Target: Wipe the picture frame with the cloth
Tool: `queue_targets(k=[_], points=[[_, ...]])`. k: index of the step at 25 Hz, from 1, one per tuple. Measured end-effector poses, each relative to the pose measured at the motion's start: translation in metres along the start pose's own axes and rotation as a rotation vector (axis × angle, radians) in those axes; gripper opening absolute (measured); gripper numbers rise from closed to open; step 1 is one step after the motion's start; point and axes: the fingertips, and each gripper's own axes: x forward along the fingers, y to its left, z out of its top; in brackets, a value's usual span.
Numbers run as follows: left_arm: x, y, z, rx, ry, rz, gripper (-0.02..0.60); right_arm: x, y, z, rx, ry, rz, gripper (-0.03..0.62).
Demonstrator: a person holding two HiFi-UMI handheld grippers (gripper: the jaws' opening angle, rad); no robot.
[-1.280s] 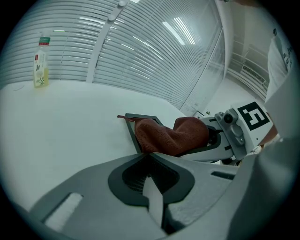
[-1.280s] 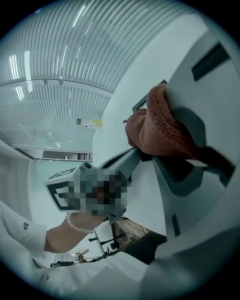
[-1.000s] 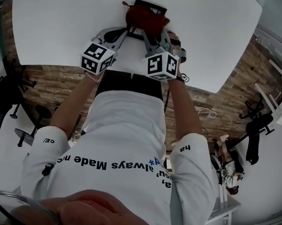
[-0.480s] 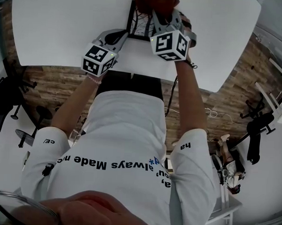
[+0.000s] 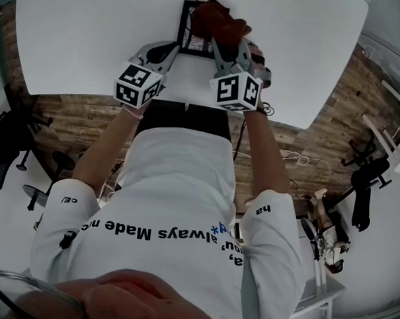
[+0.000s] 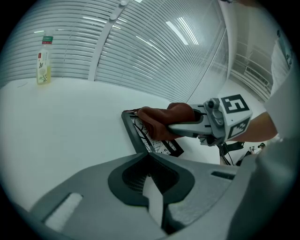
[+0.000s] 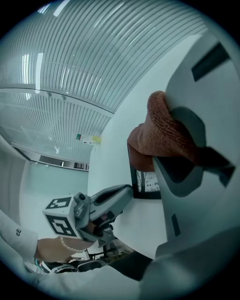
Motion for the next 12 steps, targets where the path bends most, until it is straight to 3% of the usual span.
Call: queue_targets(k=[7, 12], points=[[0.001, -0.002, 0.000, -0.002, -0.002, 0.002, 0.002, -0.025, 0.052, -0.005, 0.039, -0.028, 0.012, 0.031], [-0.001, -0.001, -0.001, 0.007, 0.010, -0.006, 0.002, -0.035, 0.062, 0.001, 0.076, -0.039, -0.009, 0.031]])
